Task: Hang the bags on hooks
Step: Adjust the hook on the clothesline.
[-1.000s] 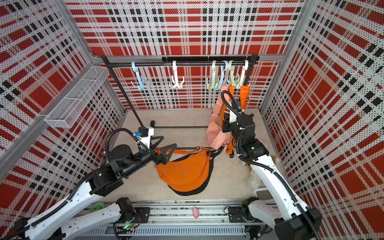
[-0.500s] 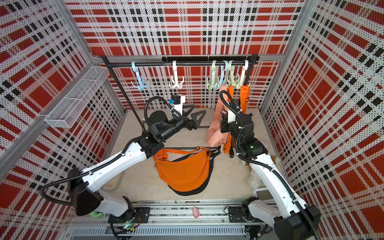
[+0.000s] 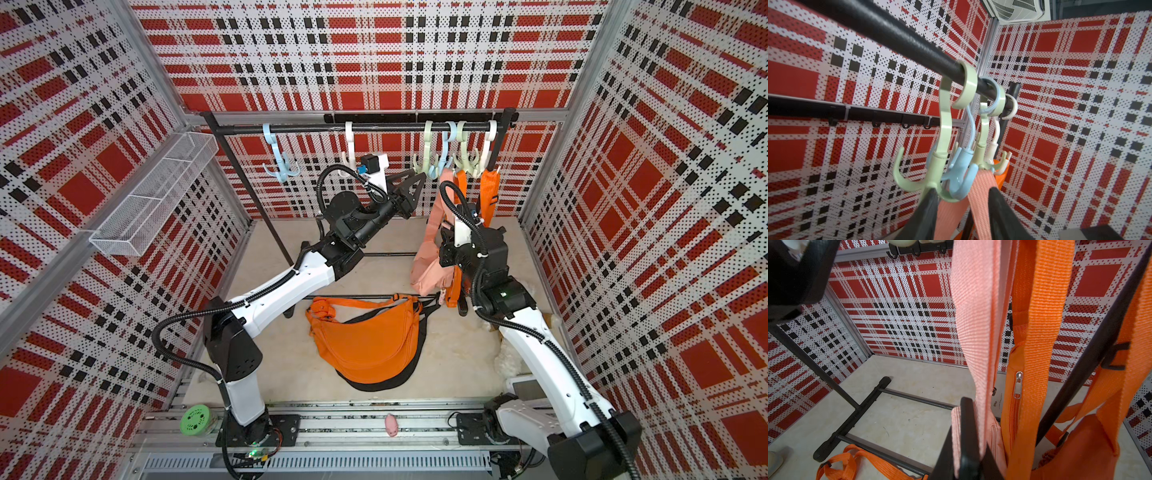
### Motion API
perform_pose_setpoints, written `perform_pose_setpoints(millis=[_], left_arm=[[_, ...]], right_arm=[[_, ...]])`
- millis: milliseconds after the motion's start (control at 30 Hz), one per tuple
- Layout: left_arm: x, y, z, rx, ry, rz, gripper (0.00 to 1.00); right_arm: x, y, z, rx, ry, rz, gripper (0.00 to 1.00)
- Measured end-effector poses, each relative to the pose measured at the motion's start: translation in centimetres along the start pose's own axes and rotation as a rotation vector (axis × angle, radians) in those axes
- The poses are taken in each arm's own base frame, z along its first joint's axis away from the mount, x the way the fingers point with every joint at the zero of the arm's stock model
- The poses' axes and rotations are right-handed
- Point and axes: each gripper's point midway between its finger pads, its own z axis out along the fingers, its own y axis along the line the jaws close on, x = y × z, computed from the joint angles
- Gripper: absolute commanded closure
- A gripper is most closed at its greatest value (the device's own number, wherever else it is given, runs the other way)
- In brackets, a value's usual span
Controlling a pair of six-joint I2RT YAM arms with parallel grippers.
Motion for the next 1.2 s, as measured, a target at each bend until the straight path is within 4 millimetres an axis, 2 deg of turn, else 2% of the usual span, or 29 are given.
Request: perform_pose_setpoints(millis=[133, 200, 233, 300, 333, 367, 433, 567, 667, 933, 1067, 1200], left_arm=[[-0.3, 0.0, 0.8, 0.003, -0.025, 0.003, 0.73], [-0.1, 0.1, 1.1, 0.002, -0.026, 0.005, 0.69], [0.0, 0.2, 1.2, 0.000, -0.024, 0.007, 0.62], [0.3, 0.5, 1.3, -0.014, -0.018, 0.014, 0.35], [0.4, 0.6, 1.2, -0.020, -0.016, 0.020, 0.26], [0.4, 0.7, 1.2, -0.025, -0.017, 0.025, 0.25], [0.7, 1.0, 0.9, -0.045, -0.014, 0.041, 0.26], [2.0, 1.8, 0.0, -0.085, 0.010, 0.077, 0.32], [2.0, 2.4, -0.4, -0.104, 0.008, 0.075, 0.37], [-0.3, 3.7, -0.2, -0.097, -0.033, 0.063, 0.42], [-2.5, 2.5, 0.6, -0.056, -0.078, 0.061, 0.48], [-3.5, 1.7, 1.3, -0.025, -0.094, 0.060, 0.55]], right_arm=[[0.0, 0.2, -0.1, -0.010, 0.000, 0.003, 0.88], [-0.1, 0.2, -0.2, -0.014, -0.003, 0.004, 0.88], [-0.2, 0.3, -0.2, -0.016, -0.005, 0.004, 0.88], [-0.3, 0.3, -0.4, -0.017, -0.010, 0.004, 0.88], [-0.4, 0.3, -0.5, -0.017, -0.013, 0.004, 0.88], [-0.5, 0.3, -0.6, -0.018, -0.015, 0.004, 0.88], [-0.6, 0.3, -0.7, -0.018, -0.018, 0.004, 0.88], [-0.4, 0.3, -0.7, -0.017, -0.010, 0.004, 0.88], [-0.3, 0.3, -0.7, -0.018, -0.009, 0.004, 0.88], [-0.3, 0.4, -0.7, -0.021, -0.007, 0.004, 0.88], [-0.2, 0.4, -0.7, -0.021, -0.004, 0.004, 0.88], [-0.2, 0.4, -0.7, -0.021, -0.003, 0.003, 0.88]])
